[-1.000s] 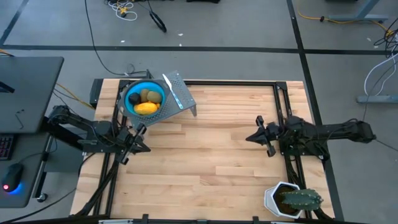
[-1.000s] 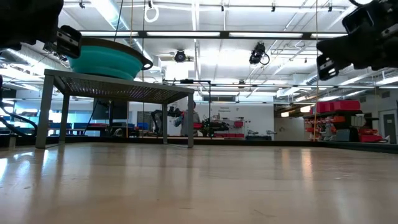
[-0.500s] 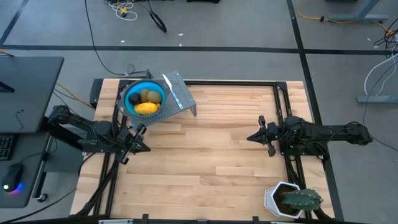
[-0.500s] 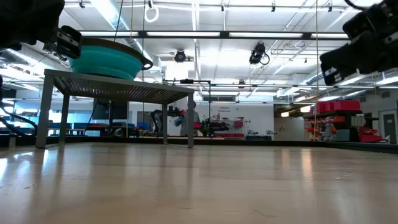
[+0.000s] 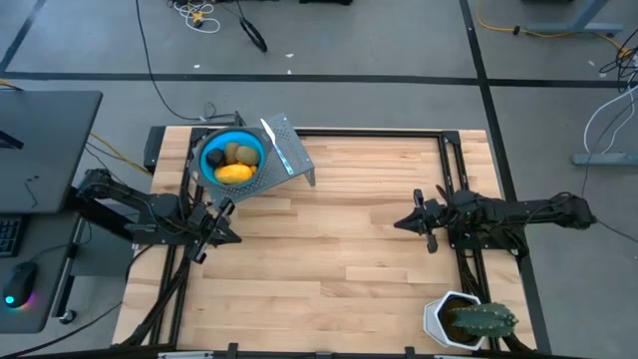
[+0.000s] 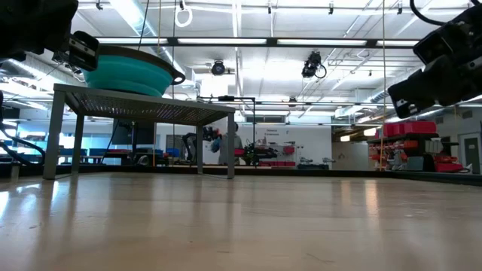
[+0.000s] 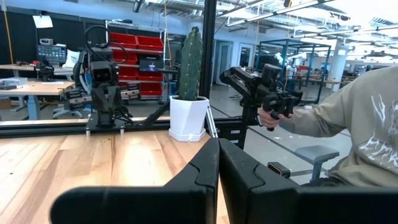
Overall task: Pick & Place Fruit
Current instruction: Return to Home Position
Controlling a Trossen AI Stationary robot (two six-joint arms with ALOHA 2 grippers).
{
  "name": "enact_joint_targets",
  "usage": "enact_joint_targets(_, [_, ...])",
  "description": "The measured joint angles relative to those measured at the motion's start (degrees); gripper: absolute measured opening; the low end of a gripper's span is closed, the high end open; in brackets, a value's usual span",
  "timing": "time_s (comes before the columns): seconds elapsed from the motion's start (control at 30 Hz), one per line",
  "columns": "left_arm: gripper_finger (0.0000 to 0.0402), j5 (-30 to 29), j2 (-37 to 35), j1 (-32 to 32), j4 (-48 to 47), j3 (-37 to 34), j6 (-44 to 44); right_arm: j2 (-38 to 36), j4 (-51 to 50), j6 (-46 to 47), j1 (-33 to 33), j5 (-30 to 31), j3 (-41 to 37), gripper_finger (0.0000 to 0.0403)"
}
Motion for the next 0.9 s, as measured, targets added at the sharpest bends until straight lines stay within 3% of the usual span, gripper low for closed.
enact_joint_targets(0.2, [0.0016,0.00,0.00,0.00,0.00,0.00,0.01,0.85,-0.80,-4.61,0.31,1.48,0.00,0.0001])
enact_joint_targets(0.43, [0.0016,0.00,0.00,0.00,-0.02,0.00,0.03,1.29,-1.32,-0.64,0.18,7.56,0.00,0.0001])
enact_joint_targets(0.77, [0.0016,-0.02,0.00,0.00,-0.01,0.00,3.67,1.27,1.52,-0.80,0.20,6.82,0.00,0.0001])
enact_joint_targets(0.9, [0.0016,0.00,0.00,0.00,-0.01,0.00,5.75,1.28,4.45,-3.97,0.20,3.28,0.00,0.0001])
